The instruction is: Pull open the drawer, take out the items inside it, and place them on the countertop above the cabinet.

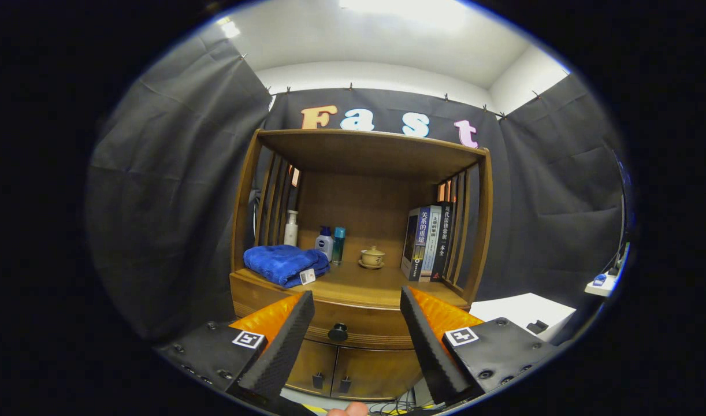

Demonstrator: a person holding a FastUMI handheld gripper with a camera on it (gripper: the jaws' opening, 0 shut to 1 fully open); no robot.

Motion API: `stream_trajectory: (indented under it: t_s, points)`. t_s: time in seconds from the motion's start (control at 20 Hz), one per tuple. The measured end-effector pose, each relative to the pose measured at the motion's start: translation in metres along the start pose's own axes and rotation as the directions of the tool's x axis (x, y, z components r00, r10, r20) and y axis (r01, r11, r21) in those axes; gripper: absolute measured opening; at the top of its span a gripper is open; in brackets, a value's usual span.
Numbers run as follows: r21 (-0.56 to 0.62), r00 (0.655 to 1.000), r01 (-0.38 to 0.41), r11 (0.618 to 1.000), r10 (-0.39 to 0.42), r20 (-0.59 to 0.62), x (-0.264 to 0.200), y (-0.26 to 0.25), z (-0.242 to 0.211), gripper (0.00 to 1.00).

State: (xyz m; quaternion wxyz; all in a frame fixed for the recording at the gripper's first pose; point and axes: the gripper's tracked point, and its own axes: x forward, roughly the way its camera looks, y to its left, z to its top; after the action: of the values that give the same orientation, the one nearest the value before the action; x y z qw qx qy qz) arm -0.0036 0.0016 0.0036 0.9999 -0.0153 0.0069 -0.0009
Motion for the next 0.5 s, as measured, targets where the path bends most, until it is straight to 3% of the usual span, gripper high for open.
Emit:
stream_trajectory:
  t_s: [0.5]
  points:
    - [0.012,1.0,0.01,1.0,-0.011,0.011,0.019,-0.008,0.009,0.98]
